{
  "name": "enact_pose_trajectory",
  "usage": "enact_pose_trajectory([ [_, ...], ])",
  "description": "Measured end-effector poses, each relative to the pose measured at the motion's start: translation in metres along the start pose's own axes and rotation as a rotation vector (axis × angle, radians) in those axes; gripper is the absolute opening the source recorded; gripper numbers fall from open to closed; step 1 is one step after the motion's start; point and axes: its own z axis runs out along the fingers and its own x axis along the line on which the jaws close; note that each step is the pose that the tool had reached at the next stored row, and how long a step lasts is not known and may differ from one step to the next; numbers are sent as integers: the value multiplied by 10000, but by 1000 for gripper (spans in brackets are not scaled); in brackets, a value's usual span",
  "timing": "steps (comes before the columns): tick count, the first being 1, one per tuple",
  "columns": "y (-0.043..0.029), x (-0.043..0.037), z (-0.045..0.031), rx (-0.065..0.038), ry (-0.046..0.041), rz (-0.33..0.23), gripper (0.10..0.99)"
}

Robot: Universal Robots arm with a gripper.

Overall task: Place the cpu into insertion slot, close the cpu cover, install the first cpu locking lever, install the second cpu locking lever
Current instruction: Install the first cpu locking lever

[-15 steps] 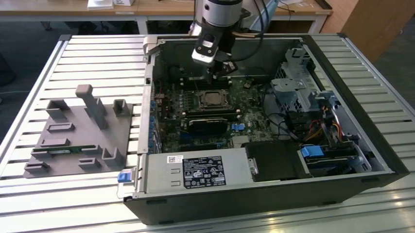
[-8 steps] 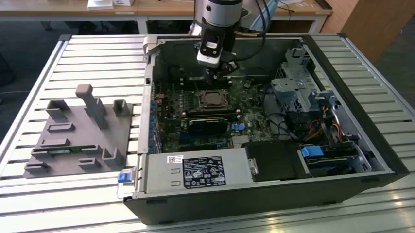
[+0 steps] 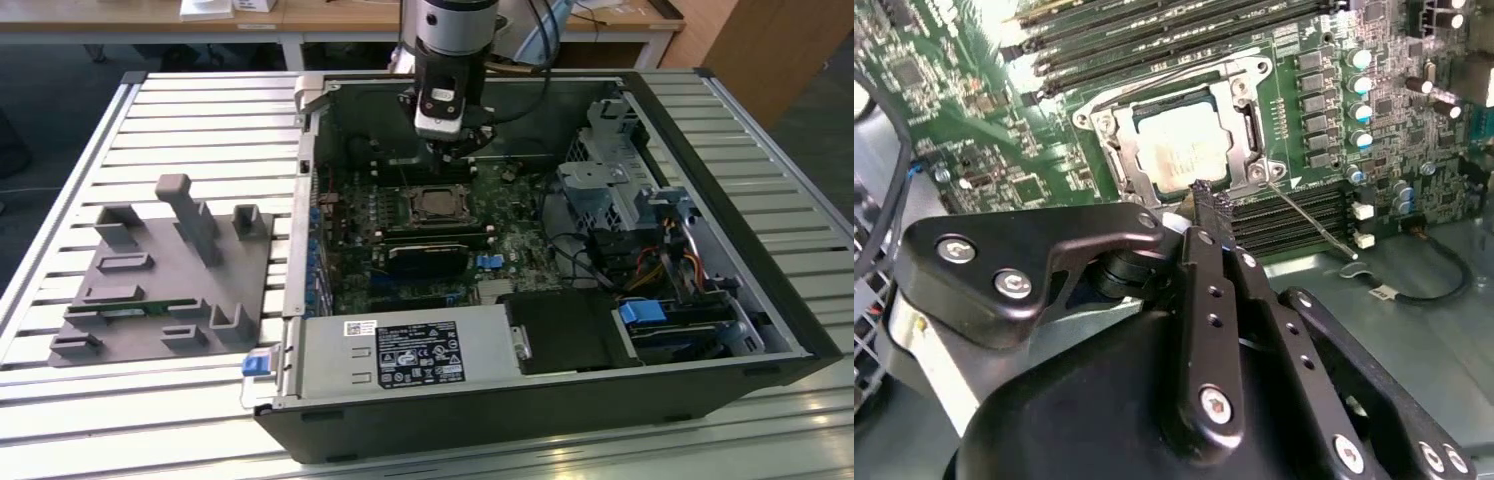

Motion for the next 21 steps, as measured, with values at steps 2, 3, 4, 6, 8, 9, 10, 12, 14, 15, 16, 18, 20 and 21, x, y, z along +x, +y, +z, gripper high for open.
enact_pose_trajectory([
  [2,0,0,3,-45,59,-258,106],
  [3,0,0,4,-75,95,-375,106],
  [4,-1,0,5,-106,135,-509,106],
  [6,-1,0,7,-154,202,-775,106],
  [8,0,0,9,-143,229,-1087,106],
  [9,0,0,10,-130,244,-1259,106],
  [10,-1,0,12,-119,257,-1439,106],
  [12,-1,0,17,-106,275,-1814,106],
  [14,-1,0,21,-94,289,-2173,106],
  [15,-1,0,23,-88,296,-2353,106],
  [16,-1,0,25,-82,304,-2531,106],
  [18,-1,0,30,-71,319,-2901,106],
  [20,-2,0,33,-59,333,-3261,106],
  [21,-1,0,34,-53,340,-3441,106],
])
